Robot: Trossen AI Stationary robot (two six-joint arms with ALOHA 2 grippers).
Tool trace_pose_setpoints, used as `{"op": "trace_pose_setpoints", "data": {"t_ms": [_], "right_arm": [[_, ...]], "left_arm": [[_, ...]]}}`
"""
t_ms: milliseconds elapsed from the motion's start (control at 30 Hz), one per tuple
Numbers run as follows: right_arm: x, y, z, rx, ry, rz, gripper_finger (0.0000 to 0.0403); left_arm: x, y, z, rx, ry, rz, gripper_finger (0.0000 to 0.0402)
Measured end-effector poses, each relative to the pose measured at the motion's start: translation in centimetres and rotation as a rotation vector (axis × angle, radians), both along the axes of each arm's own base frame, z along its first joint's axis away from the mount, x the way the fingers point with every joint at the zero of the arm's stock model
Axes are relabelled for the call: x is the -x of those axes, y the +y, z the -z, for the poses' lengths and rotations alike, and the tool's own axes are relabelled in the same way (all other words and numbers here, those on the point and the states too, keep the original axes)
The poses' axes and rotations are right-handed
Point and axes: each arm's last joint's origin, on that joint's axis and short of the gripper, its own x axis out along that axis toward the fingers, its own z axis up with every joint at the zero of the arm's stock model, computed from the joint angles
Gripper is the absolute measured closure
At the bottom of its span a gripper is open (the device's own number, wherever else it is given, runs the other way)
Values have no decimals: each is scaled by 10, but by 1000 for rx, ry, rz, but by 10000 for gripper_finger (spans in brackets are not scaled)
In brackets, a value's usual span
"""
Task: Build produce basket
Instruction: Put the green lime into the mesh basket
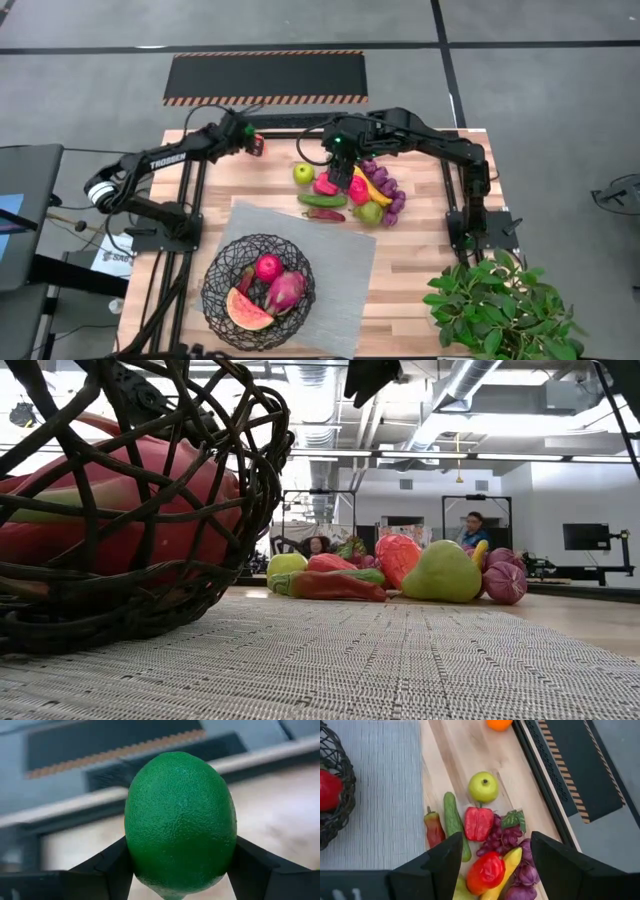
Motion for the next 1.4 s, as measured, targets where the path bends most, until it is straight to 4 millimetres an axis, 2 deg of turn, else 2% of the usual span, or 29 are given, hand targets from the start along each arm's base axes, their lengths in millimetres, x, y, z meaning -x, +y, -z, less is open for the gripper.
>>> {"op": "trace_pose_setpoints", "data": {"t_ms": [200, 333, 500, 600, 667, 833, 900, 1000, 1167, 1300, 1400], "right_arm": [[0, 0, 0, 0, 0, 0, 148], [-1, 0, 0, 2, -11, -1, 148], [-1, 0, -1, 2, -13, -1, 148], [-1, 0, 0, 2, -12, -1, 148], [-1, 0, 0, 2, -11, -2, 148], [-1, 0, 0, 2, -5, -4, 148], [-1, 0, 0, 2, -5, -3, 148], [-1, 0, 0, 2, -5, -3, 148], [0, 0, 0, 5, 2, -9, 148], [0, 0, 0, 8, 8, -15, 148], [0, 0, 0, 9, 9, -18, 148]], "left_arm": [[17, 14, 1, 22, -30, -50, 165], [24, 25, 13, 84, -34, -83, 164], [16, 38, 37, 205, -22, -41, 164], [6, 39, 40, 247, -55, 17, 164], [-6, 38, 36, 251, -92, 103, 164], [-34, 15, 28, 306, -106, 326, 164], [-44, 11, 21, 286, -105, 347, 164], [-53, 9, 7, 199, -66, 279, 164], [-66, 24, -27, 6, -6, 141, 164], [-73, 51, -36, 63, 5, 116, 164], [-82, 70, -33, 165, 42, 142, 164]]}}
